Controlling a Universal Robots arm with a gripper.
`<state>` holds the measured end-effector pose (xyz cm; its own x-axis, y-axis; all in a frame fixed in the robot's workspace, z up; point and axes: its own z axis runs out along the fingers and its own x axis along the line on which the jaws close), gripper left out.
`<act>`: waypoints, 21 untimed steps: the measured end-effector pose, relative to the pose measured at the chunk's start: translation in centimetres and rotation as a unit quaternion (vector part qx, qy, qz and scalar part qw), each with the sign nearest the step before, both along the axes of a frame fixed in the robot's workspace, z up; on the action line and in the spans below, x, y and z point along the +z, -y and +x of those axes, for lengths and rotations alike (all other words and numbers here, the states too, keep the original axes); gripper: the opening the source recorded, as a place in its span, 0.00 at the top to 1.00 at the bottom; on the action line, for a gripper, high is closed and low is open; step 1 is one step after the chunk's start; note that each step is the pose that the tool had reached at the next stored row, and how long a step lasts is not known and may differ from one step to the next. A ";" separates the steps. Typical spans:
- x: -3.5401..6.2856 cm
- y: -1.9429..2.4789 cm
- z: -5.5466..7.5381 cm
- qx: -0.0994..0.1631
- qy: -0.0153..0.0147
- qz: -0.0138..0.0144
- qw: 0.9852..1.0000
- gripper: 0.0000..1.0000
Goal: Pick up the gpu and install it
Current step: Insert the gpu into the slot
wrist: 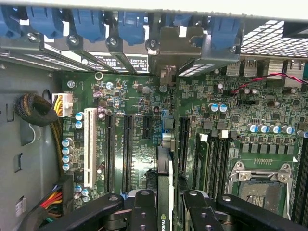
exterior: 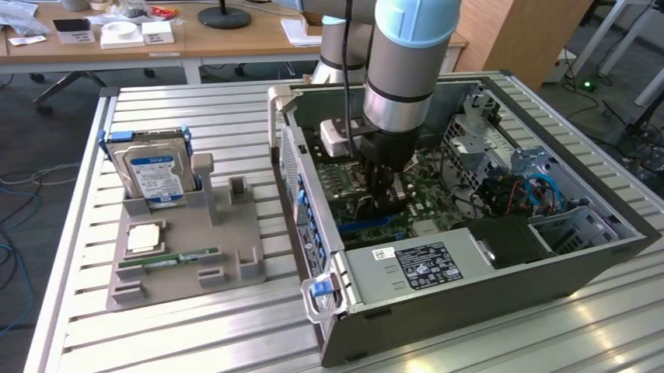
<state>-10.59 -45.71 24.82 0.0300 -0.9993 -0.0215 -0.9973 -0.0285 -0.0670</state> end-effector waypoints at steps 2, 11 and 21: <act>0.00 0.06 0.0 0.000 0.000 0.000 1.000 0.74; -0.31 0.07 0.0 0.000 0.000 0.000 1.000 0.74; 0.06 0.07 0.0 -0.002 0.000 0.000 1.000 0.74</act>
